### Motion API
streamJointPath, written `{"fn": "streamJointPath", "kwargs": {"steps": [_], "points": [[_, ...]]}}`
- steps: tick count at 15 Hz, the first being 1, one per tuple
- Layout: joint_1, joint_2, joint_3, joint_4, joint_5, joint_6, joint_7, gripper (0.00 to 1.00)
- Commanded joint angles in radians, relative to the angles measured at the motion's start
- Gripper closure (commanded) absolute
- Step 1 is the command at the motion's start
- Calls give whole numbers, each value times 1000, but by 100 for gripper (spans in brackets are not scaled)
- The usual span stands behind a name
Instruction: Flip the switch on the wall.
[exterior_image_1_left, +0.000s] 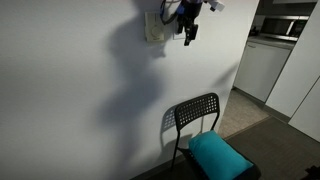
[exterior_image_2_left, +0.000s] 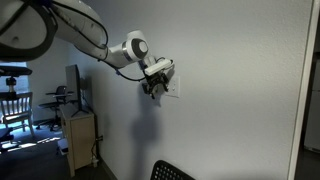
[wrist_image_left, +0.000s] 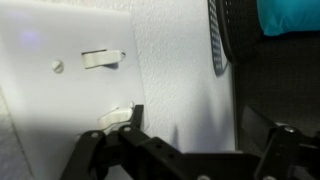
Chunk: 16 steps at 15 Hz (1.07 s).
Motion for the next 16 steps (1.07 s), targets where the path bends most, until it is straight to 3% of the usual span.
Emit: {"fn": "streamJointPath", "kwargs": {"steps": [1,16], "points": [[1,21,-29,40,-53,45,23,0],[31,10,-37,85,-217,2,105,0]]}}
